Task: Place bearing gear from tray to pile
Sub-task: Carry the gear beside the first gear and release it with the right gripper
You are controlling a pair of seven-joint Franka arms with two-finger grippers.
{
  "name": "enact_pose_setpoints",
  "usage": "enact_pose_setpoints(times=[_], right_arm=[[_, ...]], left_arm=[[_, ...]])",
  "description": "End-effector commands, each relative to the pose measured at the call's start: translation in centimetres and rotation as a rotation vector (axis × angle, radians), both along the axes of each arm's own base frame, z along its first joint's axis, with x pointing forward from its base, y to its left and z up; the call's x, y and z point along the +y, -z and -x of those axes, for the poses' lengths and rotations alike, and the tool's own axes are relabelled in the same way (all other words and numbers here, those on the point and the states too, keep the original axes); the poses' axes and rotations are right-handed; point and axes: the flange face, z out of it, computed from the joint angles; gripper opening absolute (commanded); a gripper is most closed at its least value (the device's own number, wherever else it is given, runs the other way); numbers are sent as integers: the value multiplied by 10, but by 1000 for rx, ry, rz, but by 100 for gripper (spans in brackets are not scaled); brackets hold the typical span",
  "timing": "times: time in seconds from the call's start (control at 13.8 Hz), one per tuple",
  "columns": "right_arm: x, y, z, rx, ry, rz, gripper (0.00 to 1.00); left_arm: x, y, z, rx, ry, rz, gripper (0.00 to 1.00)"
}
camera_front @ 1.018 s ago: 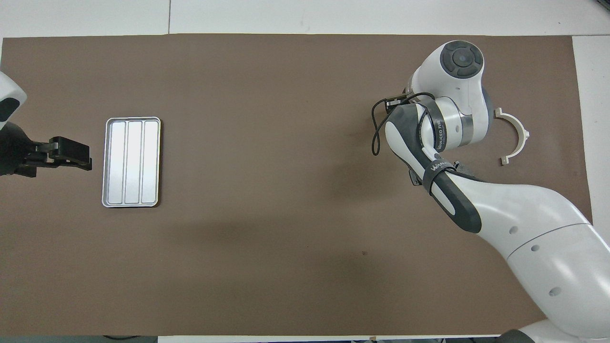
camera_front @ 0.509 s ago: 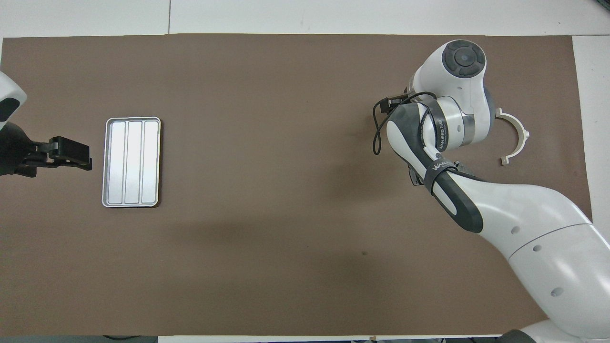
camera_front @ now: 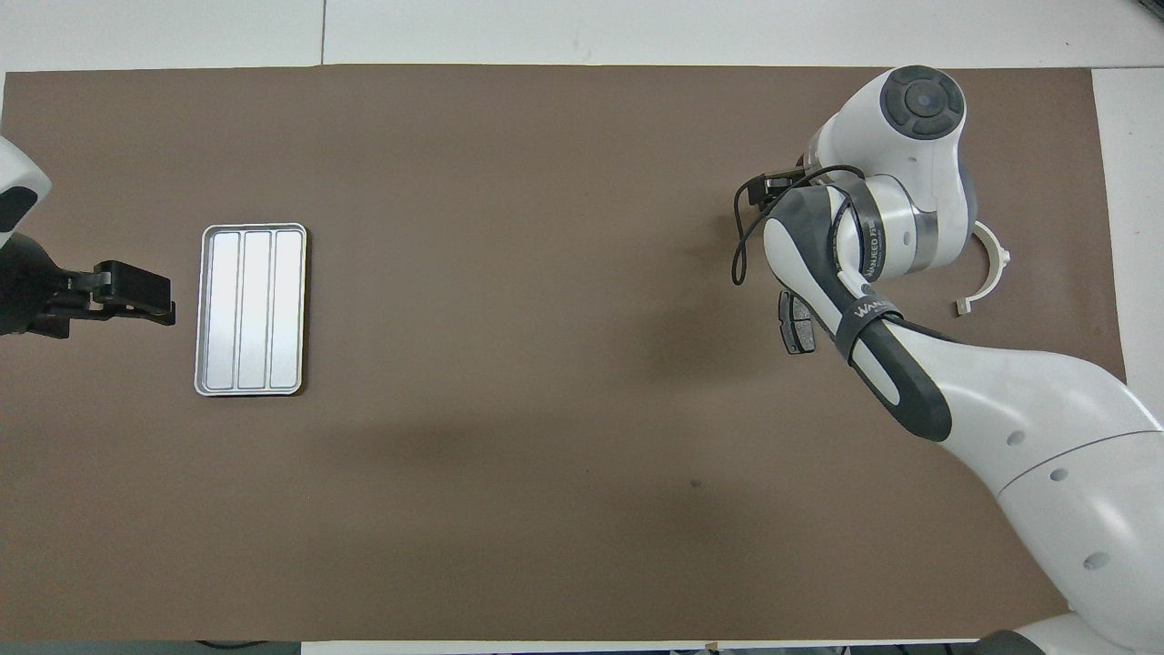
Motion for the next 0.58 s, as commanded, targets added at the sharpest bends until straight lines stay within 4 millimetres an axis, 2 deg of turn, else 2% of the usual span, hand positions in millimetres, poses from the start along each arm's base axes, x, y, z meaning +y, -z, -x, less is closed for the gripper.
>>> enact_pose_setpoints(times=[0.0, 0.22, 0.51], right_arm=[[-22, -45, 14, -20, -35, -11, 100], [-43, -108, 38, 32, -14, -21, 100], [-66, -202, 87, 76, 16, -18, 100]], left_arm=[[1, -1, 6, -4, -3, 11, 100], [1, -1, 6, -4, -3, 11, 100], [1, -2, 7, -6, -3, 11, 100]])
